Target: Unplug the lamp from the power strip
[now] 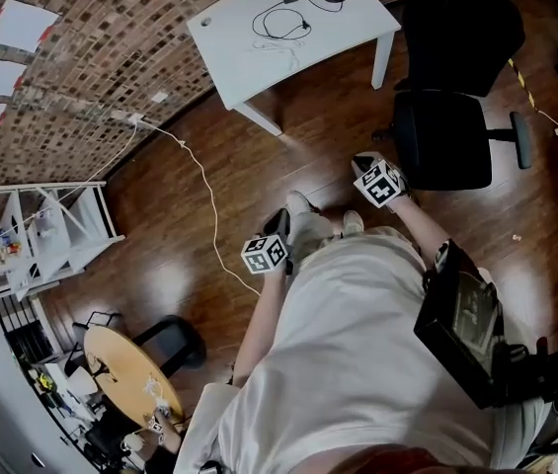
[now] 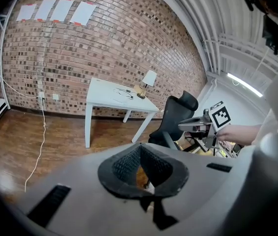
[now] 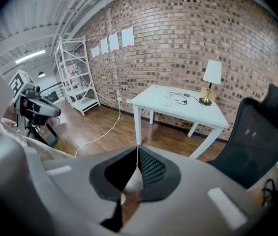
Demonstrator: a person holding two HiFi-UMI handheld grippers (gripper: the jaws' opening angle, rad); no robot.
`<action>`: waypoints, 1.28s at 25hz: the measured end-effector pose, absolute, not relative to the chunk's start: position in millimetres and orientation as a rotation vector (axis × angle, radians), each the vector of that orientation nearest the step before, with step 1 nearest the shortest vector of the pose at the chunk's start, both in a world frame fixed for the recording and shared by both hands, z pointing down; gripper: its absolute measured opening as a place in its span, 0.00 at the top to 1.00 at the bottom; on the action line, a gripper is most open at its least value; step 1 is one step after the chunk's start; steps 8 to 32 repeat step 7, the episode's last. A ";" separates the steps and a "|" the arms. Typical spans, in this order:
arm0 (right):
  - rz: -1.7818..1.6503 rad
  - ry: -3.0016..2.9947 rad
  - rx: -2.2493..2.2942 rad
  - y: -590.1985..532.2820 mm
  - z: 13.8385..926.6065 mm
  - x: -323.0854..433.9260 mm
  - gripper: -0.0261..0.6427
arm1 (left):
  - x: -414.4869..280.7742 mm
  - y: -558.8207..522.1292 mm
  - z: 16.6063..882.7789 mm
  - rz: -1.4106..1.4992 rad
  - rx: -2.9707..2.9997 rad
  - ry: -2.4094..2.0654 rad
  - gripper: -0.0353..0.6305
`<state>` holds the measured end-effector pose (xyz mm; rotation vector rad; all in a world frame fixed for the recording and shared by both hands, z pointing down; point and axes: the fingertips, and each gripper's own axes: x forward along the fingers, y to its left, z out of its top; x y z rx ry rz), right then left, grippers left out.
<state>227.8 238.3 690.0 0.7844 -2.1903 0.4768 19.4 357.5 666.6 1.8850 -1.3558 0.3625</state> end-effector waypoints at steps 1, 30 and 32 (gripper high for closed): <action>0.456 -2.183 0.790 228.5 688.6 221.0 0.96 | 13.4 352.7 666.8 0.366 1.883 -1.353 0.94; 0.392 -2.205 0.820 149.8 669.8 164.4 0.96 | -29.9 297.9 672.0 0.367 1.878 -1.361 0.94; 0.392 -2.205 0.820 149.8 669.8 164.4 0.96 | -29.9 297.9 672.0 0.367 1.878 -1.361 0.94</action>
